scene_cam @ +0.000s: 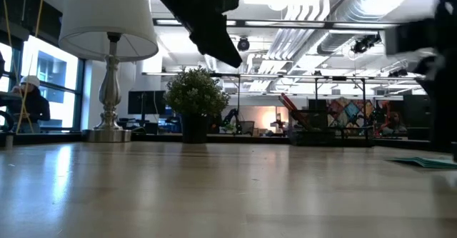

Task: Pick and place office supplies into organizer
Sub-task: Put the blue sticky notes in the black desk organizer

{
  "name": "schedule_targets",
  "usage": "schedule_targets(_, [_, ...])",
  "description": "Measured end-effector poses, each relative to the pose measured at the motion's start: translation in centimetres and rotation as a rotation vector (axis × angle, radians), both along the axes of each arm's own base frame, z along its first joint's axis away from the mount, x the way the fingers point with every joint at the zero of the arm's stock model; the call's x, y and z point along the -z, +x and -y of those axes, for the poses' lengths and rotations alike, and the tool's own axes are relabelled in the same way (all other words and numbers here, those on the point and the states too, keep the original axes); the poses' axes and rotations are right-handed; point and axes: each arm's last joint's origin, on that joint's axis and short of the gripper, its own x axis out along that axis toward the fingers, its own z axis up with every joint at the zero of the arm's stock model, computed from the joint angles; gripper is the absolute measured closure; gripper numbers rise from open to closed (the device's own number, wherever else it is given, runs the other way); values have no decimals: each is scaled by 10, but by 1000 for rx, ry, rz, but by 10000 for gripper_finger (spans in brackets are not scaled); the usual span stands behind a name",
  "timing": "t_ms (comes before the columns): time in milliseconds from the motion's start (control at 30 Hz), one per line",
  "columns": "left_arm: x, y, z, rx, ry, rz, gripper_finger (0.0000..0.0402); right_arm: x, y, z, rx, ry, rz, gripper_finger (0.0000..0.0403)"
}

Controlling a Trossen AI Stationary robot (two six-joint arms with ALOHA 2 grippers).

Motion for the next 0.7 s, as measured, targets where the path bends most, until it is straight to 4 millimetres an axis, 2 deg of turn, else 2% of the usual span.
schedule_targets(200, [-1, -3, -3, -13, 41, -23, 257, 26, -4, -11, -42, -206, -114, 226])
schedule_targets(367, [-1, -5, -9, -35, 77, -33, 257, 35, -8, -9, -91, -346, -94, 226])
schedule_targets(700, [-1, -6, -14, -51, 74, -33, 257, 45, -13, 1, -56, -408, -36, 242])
